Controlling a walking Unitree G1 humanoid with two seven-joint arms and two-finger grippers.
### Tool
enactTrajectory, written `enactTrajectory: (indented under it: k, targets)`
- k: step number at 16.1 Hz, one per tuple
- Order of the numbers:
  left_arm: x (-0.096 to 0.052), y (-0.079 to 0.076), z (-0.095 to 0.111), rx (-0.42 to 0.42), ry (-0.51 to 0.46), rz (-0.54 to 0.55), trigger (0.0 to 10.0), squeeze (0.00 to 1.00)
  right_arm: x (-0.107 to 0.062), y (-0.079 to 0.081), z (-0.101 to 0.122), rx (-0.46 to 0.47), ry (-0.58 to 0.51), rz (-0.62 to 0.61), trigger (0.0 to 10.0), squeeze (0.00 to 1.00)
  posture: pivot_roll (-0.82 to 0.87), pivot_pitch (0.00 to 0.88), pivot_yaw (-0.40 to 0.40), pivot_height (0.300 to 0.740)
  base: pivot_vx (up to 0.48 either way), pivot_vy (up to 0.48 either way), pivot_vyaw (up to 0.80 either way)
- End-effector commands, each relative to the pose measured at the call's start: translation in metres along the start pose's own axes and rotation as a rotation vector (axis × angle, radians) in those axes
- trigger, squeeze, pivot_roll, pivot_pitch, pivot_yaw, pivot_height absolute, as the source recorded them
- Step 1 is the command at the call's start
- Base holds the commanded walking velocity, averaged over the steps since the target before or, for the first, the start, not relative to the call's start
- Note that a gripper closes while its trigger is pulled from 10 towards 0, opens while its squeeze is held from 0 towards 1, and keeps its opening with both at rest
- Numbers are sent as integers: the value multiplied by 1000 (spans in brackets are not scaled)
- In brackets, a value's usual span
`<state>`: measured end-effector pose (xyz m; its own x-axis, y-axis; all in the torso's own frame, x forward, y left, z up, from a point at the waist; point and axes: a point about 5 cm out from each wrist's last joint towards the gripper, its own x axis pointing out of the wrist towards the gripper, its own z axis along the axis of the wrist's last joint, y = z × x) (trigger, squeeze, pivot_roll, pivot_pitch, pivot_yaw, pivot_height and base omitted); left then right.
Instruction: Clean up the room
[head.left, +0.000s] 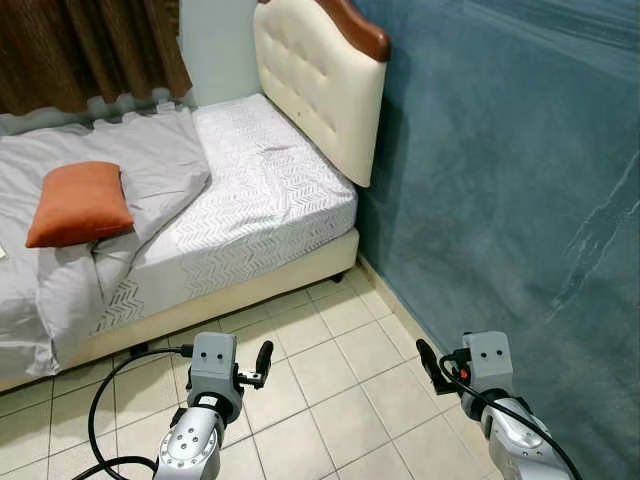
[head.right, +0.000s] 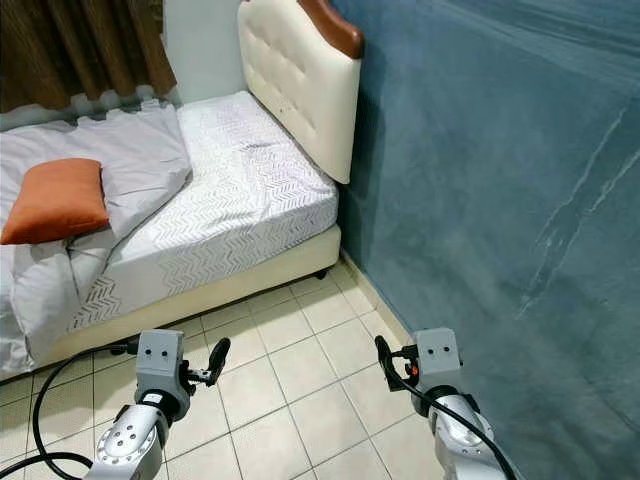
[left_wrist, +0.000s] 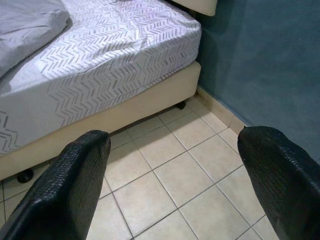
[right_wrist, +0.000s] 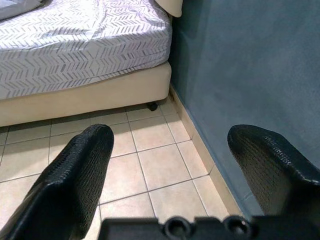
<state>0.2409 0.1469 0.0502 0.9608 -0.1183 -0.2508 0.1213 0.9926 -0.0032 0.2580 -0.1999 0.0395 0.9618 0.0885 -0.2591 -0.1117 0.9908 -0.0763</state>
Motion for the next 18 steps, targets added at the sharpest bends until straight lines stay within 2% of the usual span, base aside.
enactTrajectory:
  k: [1, 13, 14, 16, 18]
  targets:
    - [38, 41, 44, 74, -100, 164, 10000, 0, 43, 56, 49, 138, -122, 141, 10000, 0, 14, 0, 35, 740, 0, 0, 0]
    - [38, 41, 44, 74, -100, 164, 10000, 0, 43, 56, 49, 138, -122, 141, 10000, 0, 14, 0, 35, 740, 0, 0, 0]
    - [38, 41, 44, 74, -101, 162, 10000, 0, 43, 56, 47, 112, -107, 140, 10000, 0, 10, 0, 37, 740, 0, 0, 0]
    - [47, 33, 57, 58, -169, 110, 10000, 0, 48, 46, 61, 164, -168, 116, 10000, 0, 4, 0, 29, 740, 0, 0, 0]
    - [48, 33, 58, 64, -171, 107, 10000, 0, 49, 46, 61, 166, -171, 114, 10000, 0, 4, 0, 31, 740, 0, 0, 0]
